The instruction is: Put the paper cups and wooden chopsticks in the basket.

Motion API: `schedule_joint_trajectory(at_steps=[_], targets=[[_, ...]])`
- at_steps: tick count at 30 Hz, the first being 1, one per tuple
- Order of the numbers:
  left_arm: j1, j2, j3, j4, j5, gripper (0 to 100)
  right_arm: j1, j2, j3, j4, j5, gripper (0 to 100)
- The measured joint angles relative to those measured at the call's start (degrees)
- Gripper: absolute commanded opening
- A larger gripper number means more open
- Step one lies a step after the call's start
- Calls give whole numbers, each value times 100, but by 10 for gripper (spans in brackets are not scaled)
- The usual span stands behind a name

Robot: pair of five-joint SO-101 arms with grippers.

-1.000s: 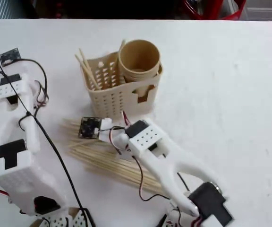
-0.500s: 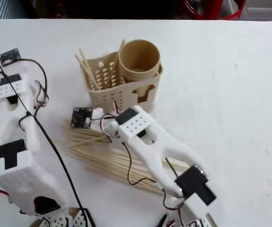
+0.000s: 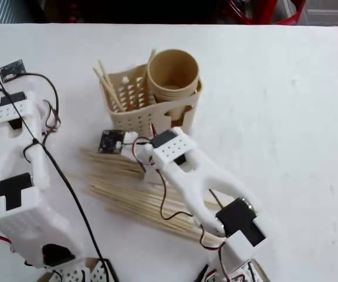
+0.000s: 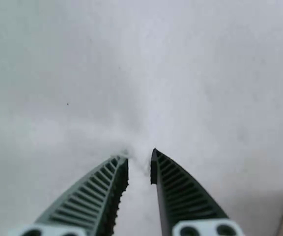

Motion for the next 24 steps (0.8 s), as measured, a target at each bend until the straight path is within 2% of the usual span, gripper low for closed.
schedule_joint_trajectory(at_steps=[12,21,24], targets=[[0,0,0,0,0,94,158,-290,316,176,-325,16],[0,0,0,0,0,94,229,-2752,1292,554,-563,24],[0,0,0,0,0,94,229,-3604,1336,607,-782,112]])
